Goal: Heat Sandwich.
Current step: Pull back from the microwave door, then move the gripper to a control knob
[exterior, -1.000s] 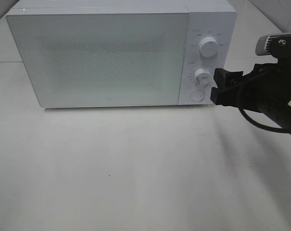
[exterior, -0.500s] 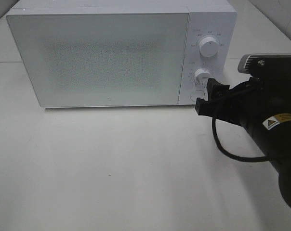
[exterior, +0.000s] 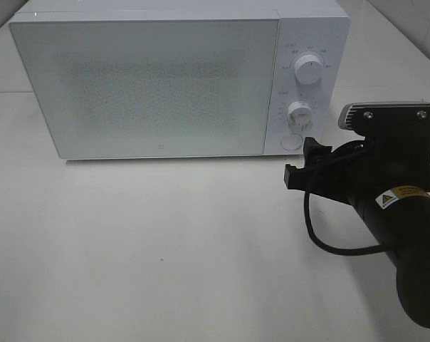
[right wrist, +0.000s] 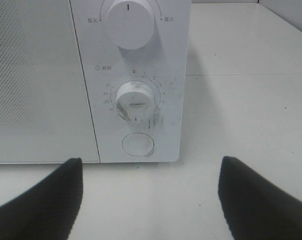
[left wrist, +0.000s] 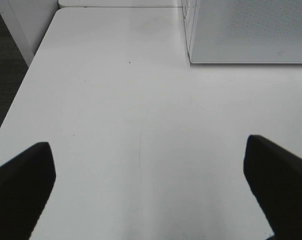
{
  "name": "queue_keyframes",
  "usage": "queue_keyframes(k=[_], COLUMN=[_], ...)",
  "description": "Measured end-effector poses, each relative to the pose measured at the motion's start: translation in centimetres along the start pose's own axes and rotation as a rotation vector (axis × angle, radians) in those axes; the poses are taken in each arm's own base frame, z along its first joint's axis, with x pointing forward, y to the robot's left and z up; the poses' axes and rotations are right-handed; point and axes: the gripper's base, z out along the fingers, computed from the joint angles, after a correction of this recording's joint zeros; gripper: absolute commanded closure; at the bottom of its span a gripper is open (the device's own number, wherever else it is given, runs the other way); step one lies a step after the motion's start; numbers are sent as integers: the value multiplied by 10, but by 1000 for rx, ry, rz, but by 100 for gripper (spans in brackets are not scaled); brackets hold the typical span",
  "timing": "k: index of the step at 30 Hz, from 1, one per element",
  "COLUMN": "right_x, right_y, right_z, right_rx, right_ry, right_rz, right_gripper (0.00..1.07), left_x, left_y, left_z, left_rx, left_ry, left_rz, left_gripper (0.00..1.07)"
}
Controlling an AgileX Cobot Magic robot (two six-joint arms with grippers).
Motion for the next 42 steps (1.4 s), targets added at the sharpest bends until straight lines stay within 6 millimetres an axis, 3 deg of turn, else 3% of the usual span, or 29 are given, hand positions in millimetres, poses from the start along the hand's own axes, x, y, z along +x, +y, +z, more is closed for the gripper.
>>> queue_keyframes(k=[14, 23, 31, 42], right_x=[5, 7, -4, -1], right_y=[6, 19, 15, 21], right_z=[7, 33, 52, 83], right_rx=[4, -21, -22, -34], right_ry=[14, 1, -44, -32], right_rz=[22, -9, -4, -22], right_gripper=[35, 35, 35, 35], left_x=[0, 0, 0, 0], left_y=[0, 0, 0, 0], left_z=[0, 0, 0, 0], left_rx=[0, 0, 0, 0], left_ry=[0, 0, 0, 0], left_rz=[0, 0, 0, 0], left_gripper=[9, 9, 9, 9])
